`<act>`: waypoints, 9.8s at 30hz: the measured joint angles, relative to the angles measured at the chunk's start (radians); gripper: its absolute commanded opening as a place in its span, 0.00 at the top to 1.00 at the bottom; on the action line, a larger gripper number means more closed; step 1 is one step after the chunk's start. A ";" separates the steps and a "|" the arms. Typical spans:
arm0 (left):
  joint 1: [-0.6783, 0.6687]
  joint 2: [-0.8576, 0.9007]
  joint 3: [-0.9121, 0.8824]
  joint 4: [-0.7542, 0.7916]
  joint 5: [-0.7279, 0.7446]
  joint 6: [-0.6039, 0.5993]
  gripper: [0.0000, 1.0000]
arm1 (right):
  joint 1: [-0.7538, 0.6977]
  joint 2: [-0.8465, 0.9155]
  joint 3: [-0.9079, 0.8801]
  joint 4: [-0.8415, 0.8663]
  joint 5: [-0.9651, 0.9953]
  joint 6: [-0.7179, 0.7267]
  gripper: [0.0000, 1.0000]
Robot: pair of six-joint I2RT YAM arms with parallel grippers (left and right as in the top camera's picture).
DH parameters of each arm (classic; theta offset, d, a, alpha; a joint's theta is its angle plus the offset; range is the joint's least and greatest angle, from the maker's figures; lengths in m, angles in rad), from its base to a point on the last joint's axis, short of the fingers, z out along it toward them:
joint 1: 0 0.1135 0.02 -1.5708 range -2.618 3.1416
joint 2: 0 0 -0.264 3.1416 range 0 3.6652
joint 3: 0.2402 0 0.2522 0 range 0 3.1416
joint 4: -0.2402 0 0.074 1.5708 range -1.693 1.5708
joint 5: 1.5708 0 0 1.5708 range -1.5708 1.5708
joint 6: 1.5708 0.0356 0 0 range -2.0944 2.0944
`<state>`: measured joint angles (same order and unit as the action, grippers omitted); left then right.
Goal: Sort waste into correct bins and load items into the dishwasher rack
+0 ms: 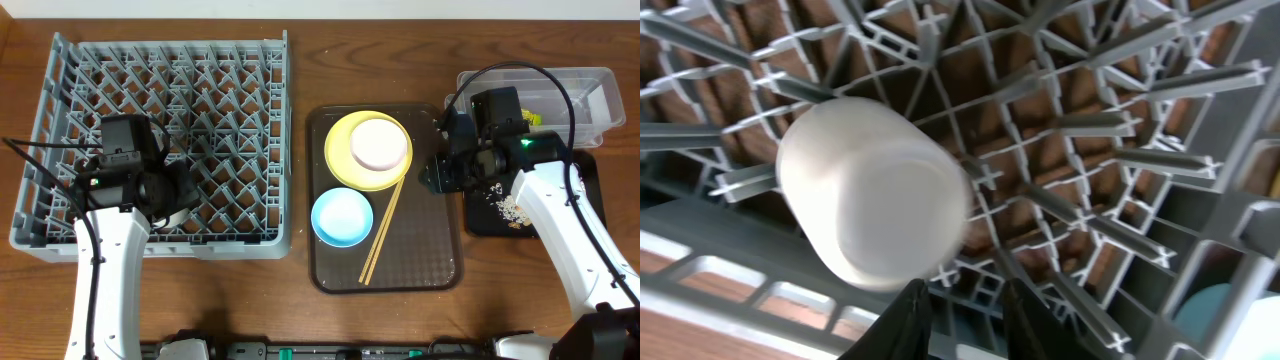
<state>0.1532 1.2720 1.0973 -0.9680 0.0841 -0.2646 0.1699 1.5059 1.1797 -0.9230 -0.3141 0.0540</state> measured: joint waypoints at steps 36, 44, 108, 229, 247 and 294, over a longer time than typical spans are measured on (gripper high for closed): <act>-0.443 0.000 0.000 0.113 0.077 0.026 0.46 | 0.000 0.000 0.000 -0.010 0.099 0.019 0.56; -0.669 0.043 0.000 0.269 0.061 0.027 0.46 | -0.029 -0.013 0.000 -0.059 0.220 0.070 0.48; -1.025 0.352 0.183 0.198 -0.065 0.029 0.94 | -0.112 -0.102 0.000 -0.143 0.251 0.079 0.41; 0.243 0.763 0.267 1.150 1.181 -0.452 0.22 | -0.112 -0.102 0.000 -0.165 0.252 0.079 0.40; 0.251 0.715 0.264 0.815 0.956 -0.219 0.11 | -0.112 -0.102 0.000 -0.166 0.251 0.079 0.37; -0.893 0.747 0.262 0.667 -0.013 0.317 0.38 | -0.291 -0.102 0.000 -0.281 0.391 0.356 0.18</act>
<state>-0.7403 2.0190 1.3598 -0.3012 0.0708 0.0525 -0.1211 1.4040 1.1797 -1.2041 0.0765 0.4103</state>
